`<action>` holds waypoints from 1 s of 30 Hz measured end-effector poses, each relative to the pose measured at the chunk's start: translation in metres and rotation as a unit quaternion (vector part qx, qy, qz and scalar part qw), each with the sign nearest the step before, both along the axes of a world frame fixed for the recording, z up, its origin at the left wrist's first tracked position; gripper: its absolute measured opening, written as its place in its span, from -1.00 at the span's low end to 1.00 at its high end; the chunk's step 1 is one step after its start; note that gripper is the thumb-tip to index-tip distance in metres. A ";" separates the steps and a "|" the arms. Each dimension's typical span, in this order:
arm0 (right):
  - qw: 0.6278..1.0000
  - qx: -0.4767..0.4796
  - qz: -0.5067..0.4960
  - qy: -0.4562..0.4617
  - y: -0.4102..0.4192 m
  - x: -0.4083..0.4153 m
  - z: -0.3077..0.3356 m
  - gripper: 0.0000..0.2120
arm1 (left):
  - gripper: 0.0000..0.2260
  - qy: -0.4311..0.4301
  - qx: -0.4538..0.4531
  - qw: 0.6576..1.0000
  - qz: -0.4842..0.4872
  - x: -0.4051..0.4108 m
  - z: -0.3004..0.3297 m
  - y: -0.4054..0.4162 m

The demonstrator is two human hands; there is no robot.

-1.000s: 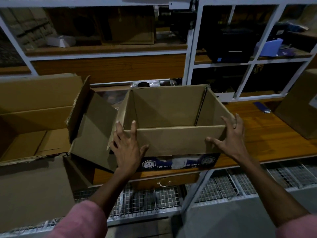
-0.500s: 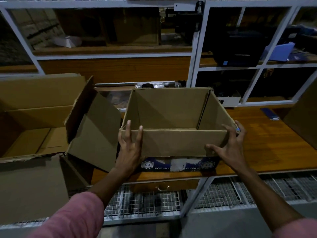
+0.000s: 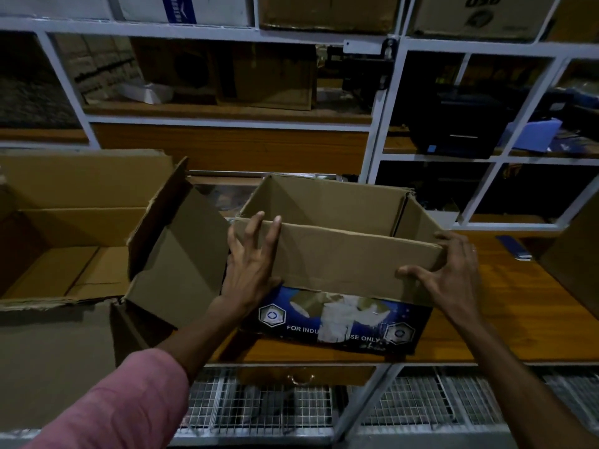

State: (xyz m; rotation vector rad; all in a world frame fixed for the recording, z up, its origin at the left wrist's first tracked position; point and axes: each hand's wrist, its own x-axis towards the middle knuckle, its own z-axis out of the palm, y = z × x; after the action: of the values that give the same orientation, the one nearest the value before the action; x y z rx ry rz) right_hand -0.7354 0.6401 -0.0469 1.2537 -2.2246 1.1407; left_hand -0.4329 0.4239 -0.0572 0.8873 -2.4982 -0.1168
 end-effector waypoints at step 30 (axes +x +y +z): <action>0.960 -0.228 0.133 0.093 -0.094 0.134 0.255 -0.33 | 0.13 0.101 -0.325 0.930 0.137 0.174 0.236 -0.047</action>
State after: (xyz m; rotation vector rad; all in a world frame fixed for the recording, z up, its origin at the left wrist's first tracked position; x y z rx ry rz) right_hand -0.6010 0.5459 0.2077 1.4080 -1.5662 1.4612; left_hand -0.2593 0.3767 0.1785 0.8607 -1.9847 0.6425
